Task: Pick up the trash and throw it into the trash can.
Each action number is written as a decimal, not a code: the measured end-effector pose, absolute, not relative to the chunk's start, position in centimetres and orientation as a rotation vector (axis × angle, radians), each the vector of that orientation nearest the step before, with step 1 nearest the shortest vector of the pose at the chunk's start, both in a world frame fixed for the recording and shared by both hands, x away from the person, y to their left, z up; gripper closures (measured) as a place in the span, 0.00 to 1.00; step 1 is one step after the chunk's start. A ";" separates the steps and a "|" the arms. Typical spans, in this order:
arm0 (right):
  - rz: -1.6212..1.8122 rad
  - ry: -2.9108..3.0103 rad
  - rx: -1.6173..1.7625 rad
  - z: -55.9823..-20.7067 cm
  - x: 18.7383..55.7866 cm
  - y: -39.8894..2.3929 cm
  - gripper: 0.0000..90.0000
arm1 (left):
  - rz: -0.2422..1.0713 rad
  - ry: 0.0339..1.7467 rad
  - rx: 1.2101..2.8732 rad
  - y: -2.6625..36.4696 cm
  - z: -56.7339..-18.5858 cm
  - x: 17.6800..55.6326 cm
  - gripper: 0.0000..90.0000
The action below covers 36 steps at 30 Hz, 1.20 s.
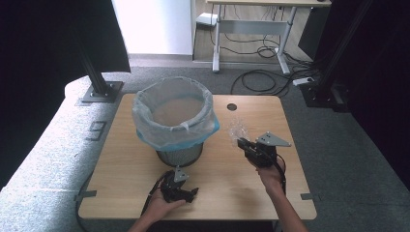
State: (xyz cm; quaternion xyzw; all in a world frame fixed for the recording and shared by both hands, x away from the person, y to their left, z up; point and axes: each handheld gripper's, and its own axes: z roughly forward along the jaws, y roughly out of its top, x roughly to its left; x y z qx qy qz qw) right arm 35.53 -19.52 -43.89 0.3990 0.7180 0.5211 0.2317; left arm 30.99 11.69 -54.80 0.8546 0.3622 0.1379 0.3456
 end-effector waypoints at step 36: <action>1.578 1.874 1.033 -39.2 34.6 -19.0 0.90 | 0.357 0.936 2.225 11.7 -54.8 31.0 0.17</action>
